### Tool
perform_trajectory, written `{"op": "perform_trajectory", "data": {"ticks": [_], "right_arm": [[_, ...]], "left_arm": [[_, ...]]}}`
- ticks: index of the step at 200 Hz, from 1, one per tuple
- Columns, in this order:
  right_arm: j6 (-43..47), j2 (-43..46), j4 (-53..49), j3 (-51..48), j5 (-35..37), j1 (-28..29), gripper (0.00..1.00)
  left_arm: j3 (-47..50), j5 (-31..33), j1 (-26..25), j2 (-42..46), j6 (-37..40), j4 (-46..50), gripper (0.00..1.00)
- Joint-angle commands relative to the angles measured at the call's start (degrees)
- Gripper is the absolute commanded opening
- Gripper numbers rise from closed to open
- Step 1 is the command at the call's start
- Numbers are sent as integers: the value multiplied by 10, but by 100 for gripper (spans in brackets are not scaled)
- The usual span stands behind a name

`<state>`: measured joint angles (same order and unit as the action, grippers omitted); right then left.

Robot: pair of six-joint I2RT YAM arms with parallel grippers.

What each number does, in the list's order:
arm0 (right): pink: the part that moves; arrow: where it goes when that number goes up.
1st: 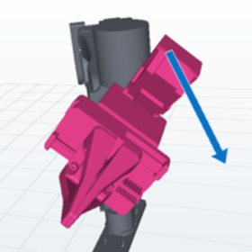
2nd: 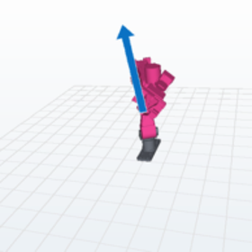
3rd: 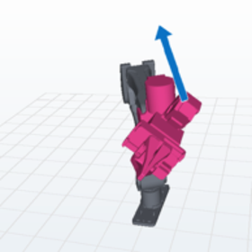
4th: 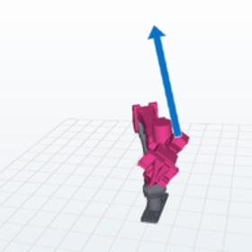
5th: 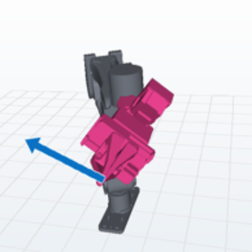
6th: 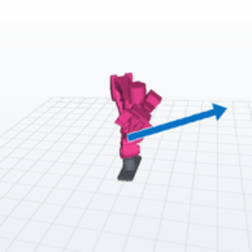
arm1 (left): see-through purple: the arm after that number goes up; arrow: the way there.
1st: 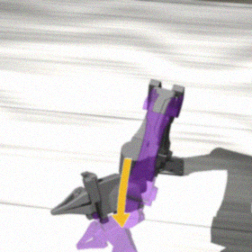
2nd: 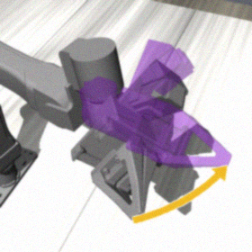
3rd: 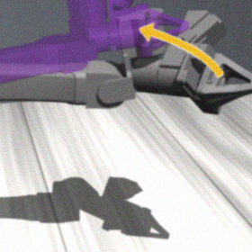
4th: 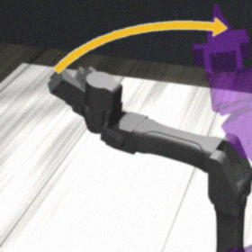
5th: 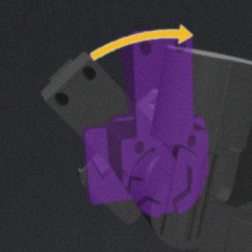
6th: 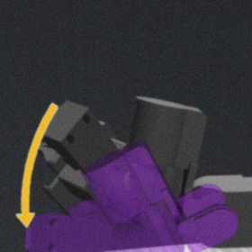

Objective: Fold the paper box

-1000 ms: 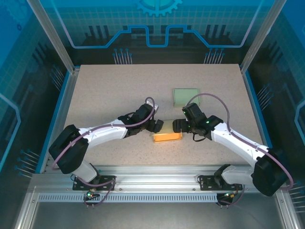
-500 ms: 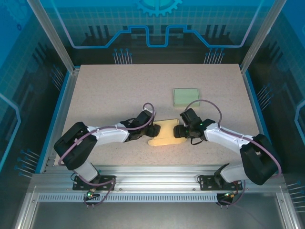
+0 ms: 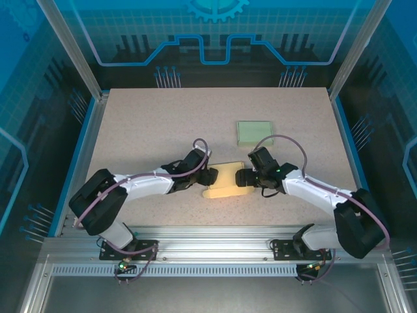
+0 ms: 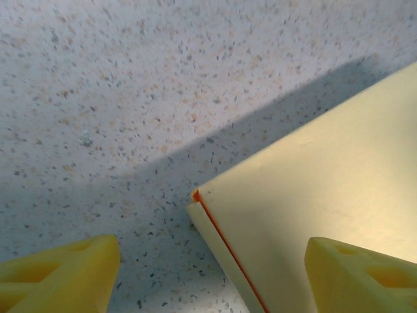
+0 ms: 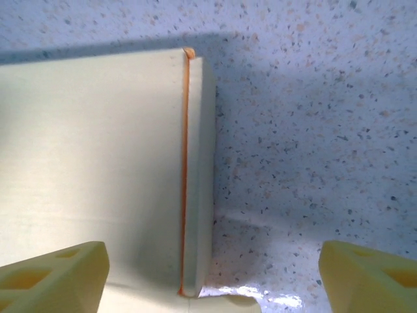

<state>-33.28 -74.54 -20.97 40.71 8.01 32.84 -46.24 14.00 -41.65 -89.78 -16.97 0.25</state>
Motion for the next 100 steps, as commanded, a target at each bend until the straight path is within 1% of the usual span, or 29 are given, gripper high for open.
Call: {"op": "perform_trajectory", "data": {"ticks": [1, 16, 37, 47, 72, 84, 100], "right_arm": [[-7, 37, -20, 5, -19, -13, 92], [-18, 51, -7, -9, -46, -24, 96], [-41, 66, 32, -45, -90, -41, 97], [-54, 72, 56, -66, -111, -50, 97], [-83, 74, 128, -117, -168, -73, 98], [-90, 69, 146, -129, -178, -79, 98], [-96, 61, 168, -142, -185, -81, 98]], "left_arm": [[-7, -18, 23, 31, -3, 9, 75], [7, -47, 38, 29, -24, -11, 73], [34, -109, 56, 17, -57, -65, 69], [42, -129, 62, 8, -70, -84, 66], [47, -161, 65, -14, -87, -108, 64], [47, -174, 66, -24, -90, -112, 63], [49, -174, 66, -34, -95, -113, 62]]}}
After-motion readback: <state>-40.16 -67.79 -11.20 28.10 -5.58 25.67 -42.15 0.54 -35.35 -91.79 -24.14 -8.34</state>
